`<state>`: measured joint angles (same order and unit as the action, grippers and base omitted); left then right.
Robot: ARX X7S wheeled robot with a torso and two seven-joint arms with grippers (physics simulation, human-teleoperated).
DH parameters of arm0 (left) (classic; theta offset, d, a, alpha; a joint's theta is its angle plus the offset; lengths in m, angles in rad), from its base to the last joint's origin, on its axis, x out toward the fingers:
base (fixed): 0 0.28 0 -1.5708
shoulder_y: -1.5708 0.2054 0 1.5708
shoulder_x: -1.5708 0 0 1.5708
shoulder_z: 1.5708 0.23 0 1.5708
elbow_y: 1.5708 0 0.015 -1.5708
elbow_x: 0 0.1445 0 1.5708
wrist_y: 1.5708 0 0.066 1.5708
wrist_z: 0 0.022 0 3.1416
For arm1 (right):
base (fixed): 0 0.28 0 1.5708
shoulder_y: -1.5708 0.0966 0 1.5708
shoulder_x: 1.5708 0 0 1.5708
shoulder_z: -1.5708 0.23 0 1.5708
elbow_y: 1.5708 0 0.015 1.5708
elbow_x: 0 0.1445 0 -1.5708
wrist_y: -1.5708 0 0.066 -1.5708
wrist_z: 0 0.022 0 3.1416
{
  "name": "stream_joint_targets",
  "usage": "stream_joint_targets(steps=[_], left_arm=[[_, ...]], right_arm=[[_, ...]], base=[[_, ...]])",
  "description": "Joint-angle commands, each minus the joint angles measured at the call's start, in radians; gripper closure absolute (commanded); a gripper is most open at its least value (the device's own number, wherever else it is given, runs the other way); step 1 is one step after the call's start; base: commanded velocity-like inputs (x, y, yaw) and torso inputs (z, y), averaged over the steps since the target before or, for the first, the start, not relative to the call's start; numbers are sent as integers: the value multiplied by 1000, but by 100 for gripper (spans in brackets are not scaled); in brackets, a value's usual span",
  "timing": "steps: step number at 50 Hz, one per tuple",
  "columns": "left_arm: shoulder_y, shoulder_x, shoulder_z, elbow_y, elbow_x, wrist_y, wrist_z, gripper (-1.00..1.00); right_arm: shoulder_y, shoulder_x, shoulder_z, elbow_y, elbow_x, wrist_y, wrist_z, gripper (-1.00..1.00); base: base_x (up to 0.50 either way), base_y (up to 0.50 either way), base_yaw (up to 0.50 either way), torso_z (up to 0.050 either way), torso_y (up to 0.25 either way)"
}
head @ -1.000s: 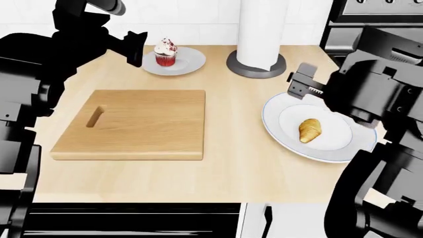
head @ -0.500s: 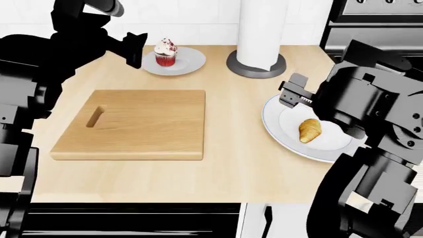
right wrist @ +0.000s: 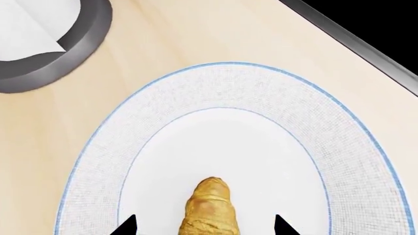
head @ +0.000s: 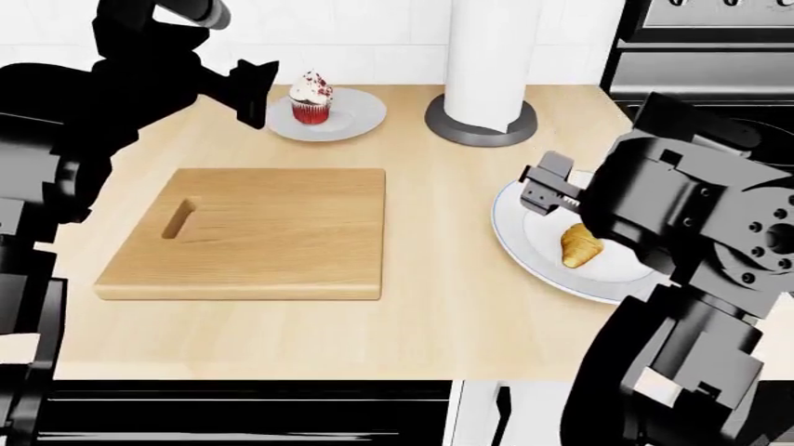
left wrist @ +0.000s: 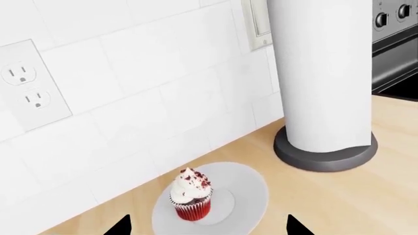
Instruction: From the different types of pastries on the counter, select a croissant and place it on the cutting board. Then retrieve a jar of jam from the cabinet and place it alongside the croissant on the cutting board.
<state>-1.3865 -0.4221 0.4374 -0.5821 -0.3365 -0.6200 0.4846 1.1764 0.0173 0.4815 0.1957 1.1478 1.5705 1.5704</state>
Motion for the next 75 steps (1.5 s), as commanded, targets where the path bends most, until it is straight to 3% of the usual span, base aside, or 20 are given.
stream_joint_targets(steps=[1, 75], left_arm=[[-7, 3, 2, -15, 0, 9, 5, -100], [-14, -6, 6, -20, -5, 13, -2, -100]], right_arm=[[-5, -8, 8, 7, -12, 0, 0, -100], [-63, -17, 24, 21, -4, -1, 0, -100]], base=[[0, 0, 0, 0, 0], [0, 0, 0, 0, 0]])
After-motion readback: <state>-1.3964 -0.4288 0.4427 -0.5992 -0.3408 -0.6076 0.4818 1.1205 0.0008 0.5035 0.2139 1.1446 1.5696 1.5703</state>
